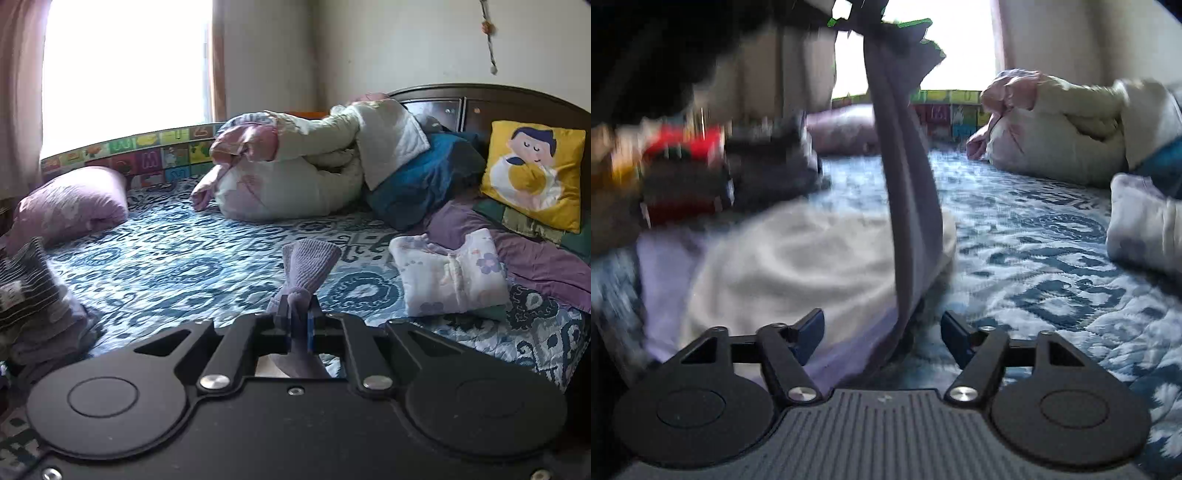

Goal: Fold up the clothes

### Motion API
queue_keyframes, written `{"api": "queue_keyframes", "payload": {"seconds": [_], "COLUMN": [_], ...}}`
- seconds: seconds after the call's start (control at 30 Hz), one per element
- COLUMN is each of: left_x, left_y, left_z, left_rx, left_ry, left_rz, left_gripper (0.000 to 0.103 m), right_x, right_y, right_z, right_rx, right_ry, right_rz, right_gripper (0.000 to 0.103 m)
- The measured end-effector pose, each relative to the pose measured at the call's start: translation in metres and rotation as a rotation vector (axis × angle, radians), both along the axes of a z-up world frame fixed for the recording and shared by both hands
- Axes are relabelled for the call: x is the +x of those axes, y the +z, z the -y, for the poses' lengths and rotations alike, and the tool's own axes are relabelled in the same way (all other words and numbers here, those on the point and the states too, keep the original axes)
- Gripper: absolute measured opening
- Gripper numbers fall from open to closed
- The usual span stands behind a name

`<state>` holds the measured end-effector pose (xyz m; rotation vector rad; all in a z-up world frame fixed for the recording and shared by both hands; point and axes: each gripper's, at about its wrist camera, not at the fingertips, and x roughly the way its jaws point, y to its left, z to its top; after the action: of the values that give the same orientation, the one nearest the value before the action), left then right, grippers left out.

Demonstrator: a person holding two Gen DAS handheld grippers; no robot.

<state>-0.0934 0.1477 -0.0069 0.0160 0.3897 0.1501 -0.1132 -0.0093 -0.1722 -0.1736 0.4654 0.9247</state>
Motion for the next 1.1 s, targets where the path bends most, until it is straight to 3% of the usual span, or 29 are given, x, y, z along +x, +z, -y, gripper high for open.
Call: {"api": "queue_keyframes", "payload": {"seconds": [0.07, 0.13, 0.37, 0.43, 0.53, 0.9, 1.1], "left_x": [-0.011, -0.022, -0.057, -0.067, -0.084, -0.126, -0.136], "left_y": [-0.001, -0.002, -0.018, -0.024, -0.035, -0.098, -0.114], "left_z": [-0.011, -0.024, -0.07, -0.082, -0.097, -0.14, -0.144], "left_rx": [-0.012, -0.026, -0.085, -0.105, -0.136, -0.241, -0.27], "left_ry": [0.021, 0.044, 0.134, 0.158, 0.196, 0.337, 0.358], "left_rz": [0.006, 0.011, 0.006, 0.003, 0.0, -0.066, -0.069], "left_gripper": [0.006, 0.006, 0.006, 0.006, 0.007, 0.007, 0.006], "right_x": [0.001, -0.004, -0.016, -0.02, -0.02, -0.036, -0.041], "right_y": [-0.011, -0.015, -0.01, -0.009, -0.009, -0.018, -0.02], "right_z": [-0.014, -0.019, -0.017, -0.018, -0.022, -0.034, -0.036], "right_rx": [-0.109, -0.147, -0.136, -0.131, -0.132, -0.211, -0.233], "right_ry": [0.01, 0.016, 0.027, 0.04, 0.073, 0.14, 0.15], "right_rz": [-0.009, 0.011, 0.098, 0.136, 0.147, 0.215, 0.227], "right_gripper": [0.039, 0.039, 0.039, 0.035, 0.019, 0.017, 0.017]}}
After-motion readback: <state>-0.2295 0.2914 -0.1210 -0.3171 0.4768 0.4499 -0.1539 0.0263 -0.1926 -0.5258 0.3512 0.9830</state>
